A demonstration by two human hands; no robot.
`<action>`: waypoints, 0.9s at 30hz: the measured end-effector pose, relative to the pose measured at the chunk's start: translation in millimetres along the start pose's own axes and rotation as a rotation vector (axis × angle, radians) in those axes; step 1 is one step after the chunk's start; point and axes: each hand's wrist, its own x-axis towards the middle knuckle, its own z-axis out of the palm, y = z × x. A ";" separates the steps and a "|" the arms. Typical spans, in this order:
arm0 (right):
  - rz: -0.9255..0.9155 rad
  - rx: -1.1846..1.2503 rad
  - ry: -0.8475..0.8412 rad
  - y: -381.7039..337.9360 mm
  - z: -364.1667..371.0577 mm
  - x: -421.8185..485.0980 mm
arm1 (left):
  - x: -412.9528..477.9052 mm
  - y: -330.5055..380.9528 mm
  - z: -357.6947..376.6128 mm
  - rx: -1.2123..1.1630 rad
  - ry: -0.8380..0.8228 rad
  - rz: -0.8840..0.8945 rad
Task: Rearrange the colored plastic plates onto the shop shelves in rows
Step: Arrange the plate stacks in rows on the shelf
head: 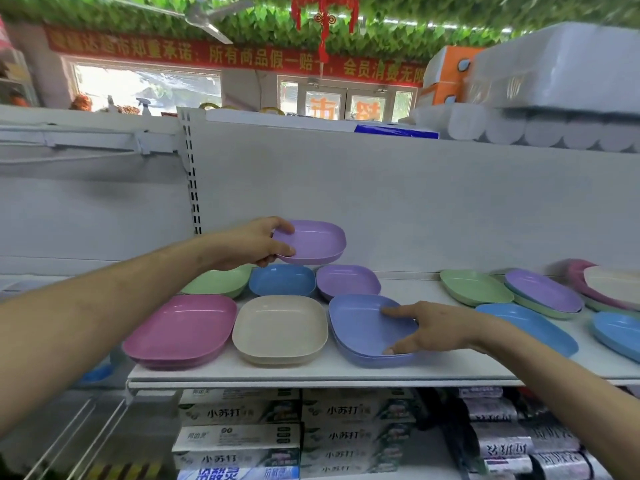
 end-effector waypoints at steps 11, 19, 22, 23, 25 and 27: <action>0.008 0.171 0.247 18.8 -3.7 -18.1 | 40.8 11.6 61.1 0.117 -0.018 -0.014; 0.064 0.228 0.469 45.3 -0.1 -41.4 | 63.0 12.6 92.6 0.249 -0.031 -0.004; 0.070 0.237 0.551 57.9 0.2 -46.0 | 66.3 9.3 95.9 0.415 -0.065 -0.003; 0.067 0.236 0.572 61.1 -0.6 -47.5 | 67.6 7.4 96.3 0.479 -0.073 -0.007; 0.075 0.246 0.610 64.5 -4.0 -51.0 | 69.8 3.6 96.6 0.562 -0.092 -0.032; 0.085 0.263 0.662 67.7 -9.9 -53.9 | 72.9 0.4 97.4 0.630 -0.115 -0.045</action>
